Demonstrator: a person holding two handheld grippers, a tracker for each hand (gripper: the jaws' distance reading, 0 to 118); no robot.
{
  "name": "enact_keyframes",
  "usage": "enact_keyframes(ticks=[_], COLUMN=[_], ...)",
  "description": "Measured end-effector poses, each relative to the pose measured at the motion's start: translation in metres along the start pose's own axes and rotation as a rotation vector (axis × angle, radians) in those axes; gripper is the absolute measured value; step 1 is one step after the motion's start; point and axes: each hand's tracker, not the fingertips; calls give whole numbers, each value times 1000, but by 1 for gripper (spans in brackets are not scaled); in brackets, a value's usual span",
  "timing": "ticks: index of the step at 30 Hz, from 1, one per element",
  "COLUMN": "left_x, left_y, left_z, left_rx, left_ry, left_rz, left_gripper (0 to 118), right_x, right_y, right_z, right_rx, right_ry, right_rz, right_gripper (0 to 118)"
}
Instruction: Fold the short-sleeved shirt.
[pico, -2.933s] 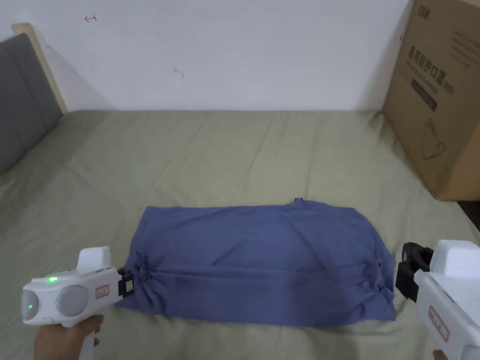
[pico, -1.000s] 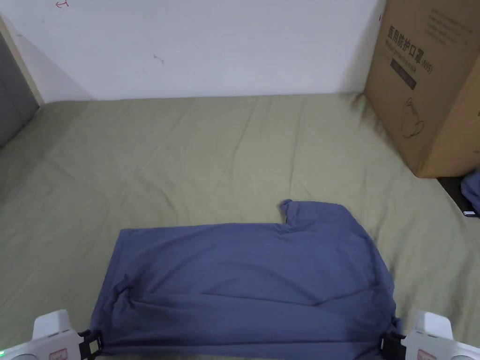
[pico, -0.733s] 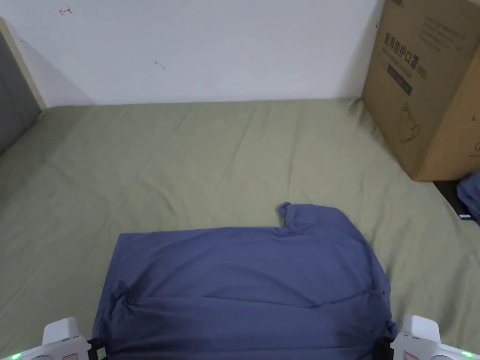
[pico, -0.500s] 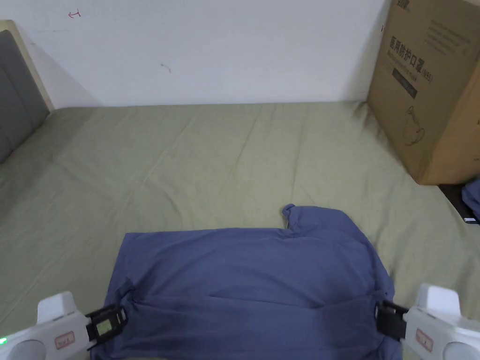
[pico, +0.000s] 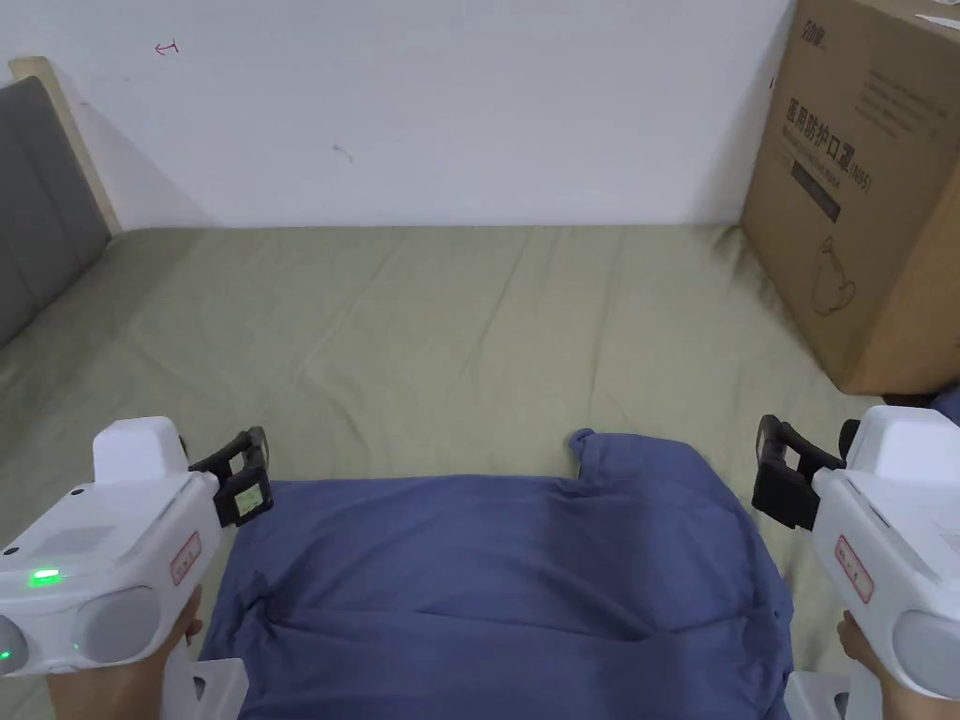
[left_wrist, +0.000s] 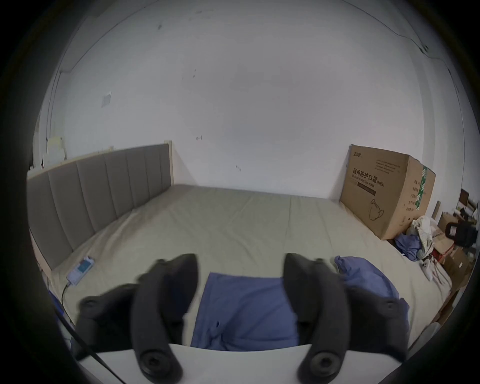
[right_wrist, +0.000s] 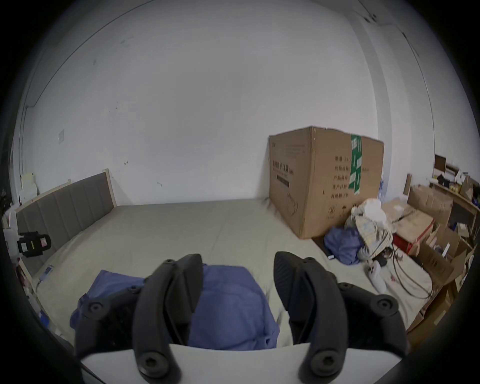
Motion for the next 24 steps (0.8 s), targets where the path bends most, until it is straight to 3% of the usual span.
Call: enact_keyframes(ticks=[1,2,3,11,21,23,24], left_x=[3,4,4,-1,-49,-60,-65], left_y=[-2,-3,-4,-10,-24,-31,-35], left_z=[-4,-7,-12,-70,-229,-257,-271], left_rx=[8,6,1,-139,-467,-524,-575], left_ry=[1,-5,-42,-65,-75,-70,-58], left_rz=[-4,-2,6,-9,16,37,57], left_gripper=[16,1,0,0,0,6,19], right_x=[-4,-7,-10,-17,-19,-21,-21], right_y=[0,1,0,-4,-12,-14,-16], right_z=[-2,-4,-7,-45,-112,-124,-131], right_rx=[6,2,6,-32,-107,-124,-132], right_ry=[-17,-32,-40,-6,2,-3,-5], right_rz=[16,34,51,57,56,65,68], right_gripper=[32,7,0,0,0,0,0])
